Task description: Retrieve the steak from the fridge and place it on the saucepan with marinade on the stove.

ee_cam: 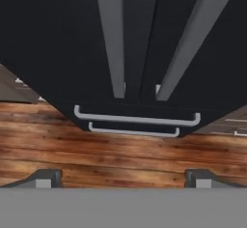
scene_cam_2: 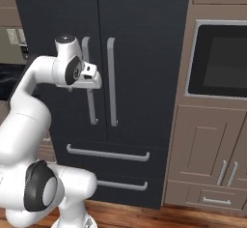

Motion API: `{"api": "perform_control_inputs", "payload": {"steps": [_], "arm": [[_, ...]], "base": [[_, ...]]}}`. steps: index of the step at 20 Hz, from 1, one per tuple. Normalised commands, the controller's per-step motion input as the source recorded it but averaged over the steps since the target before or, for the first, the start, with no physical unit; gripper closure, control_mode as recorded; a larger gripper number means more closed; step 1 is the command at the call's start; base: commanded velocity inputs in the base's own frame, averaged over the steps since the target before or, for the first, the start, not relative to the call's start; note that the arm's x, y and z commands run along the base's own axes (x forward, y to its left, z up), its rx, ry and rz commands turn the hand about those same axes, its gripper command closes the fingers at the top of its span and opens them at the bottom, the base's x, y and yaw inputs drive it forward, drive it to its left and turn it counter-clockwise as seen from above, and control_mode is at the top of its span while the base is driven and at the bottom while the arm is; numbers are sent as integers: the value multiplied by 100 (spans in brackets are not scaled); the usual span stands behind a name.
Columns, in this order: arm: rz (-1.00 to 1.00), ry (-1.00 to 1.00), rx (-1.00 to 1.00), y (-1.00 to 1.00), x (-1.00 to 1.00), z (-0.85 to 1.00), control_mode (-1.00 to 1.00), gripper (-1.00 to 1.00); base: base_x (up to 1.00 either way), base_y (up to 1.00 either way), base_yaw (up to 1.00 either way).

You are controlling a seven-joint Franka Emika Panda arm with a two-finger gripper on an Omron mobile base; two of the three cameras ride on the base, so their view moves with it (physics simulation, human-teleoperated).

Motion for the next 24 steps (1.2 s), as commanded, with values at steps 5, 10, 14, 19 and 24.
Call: {"api": "perform_control_inputs", "payload": {"steps": [5,10,14,19,24], "arm": [[0,-22,5,7,42,0,-100,-100],[0,-14,3,14,26,2,-100,-100],[0,-4,0,13,9,9,-100,-100],[0,0,0,11,14,16,-100,-100],[0,0,1,8,13,22,-100,-100]], "base": [[0,0,0],[0,0,0],[0,0,0],[0,0,0],[0,0,0]]}}
